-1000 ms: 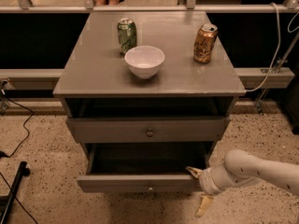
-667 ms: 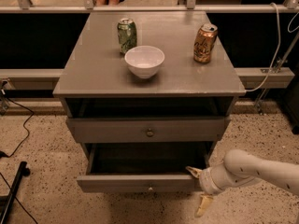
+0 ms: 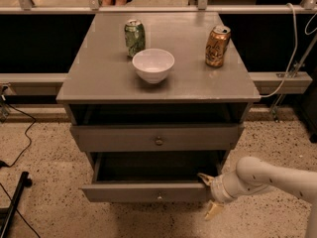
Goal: Open middle drawer
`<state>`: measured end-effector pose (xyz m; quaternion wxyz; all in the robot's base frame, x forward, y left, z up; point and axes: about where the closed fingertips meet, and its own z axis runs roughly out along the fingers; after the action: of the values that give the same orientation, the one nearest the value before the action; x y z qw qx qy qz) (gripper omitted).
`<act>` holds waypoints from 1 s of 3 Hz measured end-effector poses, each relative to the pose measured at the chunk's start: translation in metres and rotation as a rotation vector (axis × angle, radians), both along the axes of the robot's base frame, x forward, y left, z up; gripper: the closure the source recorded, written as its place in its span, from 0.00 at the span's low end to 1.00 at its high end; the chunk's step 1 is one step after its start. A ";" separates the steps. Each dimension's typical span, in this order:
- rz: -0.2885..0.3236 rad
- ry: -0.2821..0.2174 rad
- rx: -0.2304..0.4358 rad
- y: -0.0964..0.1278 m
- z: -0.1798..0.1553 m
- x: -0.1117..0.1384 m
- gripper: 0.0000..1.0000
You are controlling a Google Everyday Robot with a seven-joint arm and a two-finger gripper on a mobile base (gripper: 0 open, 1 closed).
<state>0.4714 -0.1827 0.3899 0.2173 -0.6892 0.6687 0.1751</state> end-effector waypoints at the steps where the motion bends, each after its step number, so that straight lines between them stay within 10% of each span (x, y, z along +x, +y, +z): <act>1: 0.000 0.000 0.000 0.000 0.002 0.000 0.38; 3: 0.000 0.000 0.000 0.000 0.008 0.000 0.41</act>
Offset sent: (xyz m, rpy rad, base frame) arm -0.0339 0.0074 0.0155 -0.0400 0.0546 0.0441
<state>0.4714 -0.1826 0.3978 0.2172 -0.6892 0.6686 0.1751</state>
